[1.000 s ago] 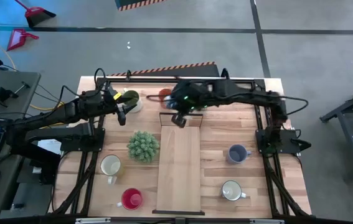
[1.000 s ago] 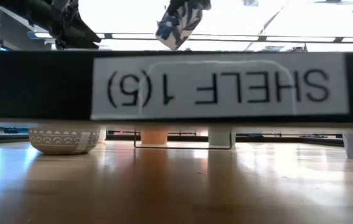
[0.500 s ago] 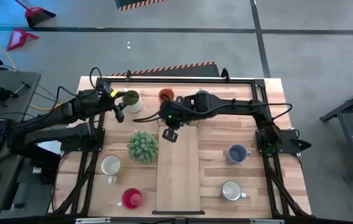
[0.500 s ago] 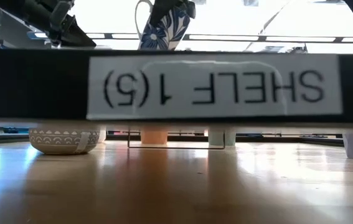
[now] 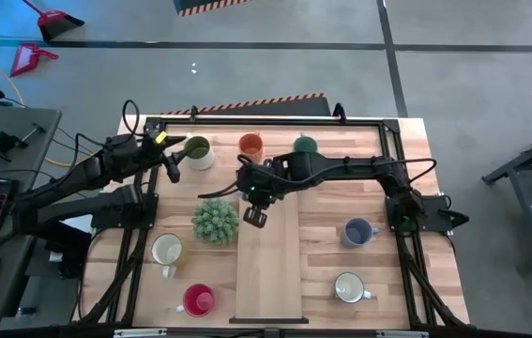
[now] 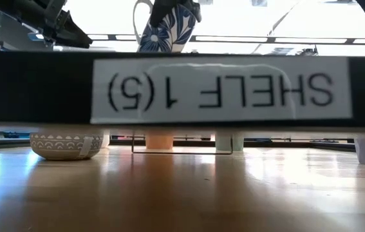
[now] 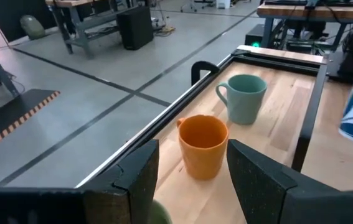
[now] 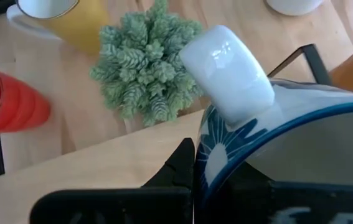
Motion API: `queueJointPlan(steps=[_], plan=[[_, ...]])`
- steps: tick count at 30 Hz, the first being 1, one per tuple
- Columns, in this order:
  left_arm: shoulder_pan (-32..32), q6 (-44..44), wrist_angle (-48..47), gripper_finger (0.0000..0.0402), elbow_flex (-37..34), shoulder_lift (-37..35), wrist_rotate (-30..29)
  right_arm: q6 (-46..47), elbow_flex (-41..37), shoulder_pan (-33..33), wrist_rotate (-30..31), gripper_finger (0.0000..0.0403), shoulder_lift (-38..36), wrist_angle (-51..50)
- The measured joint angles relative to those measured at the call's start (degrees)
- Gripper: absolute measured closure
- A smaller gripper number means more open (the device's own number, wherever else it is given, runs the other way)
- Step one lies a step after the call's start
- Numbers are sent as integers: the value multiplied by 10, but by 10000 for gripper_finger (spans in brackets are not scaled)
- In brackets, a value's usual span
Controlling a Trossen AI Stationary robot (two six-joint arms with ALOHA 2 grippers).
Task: Place coffee mugs
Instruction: Put the top blue patterned mug on the shelf
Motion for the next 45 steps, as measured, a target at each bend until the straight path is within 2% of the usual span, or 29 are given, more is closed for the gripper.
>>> queueJointPlan(steps=[8,16,27,45], plan=[[0,-26,0,222,0,0,2,49,-22,2,-9,402,28,16],[0,-2,1,222,0,0,2,59,-23,-8,-18,402,73,22],[0,11,1,222,0,0,2,99,-22,-11,-53,402,94,42],[0,19,1,222,0,0,2,130,-22,-15,-40,403,110,36]])
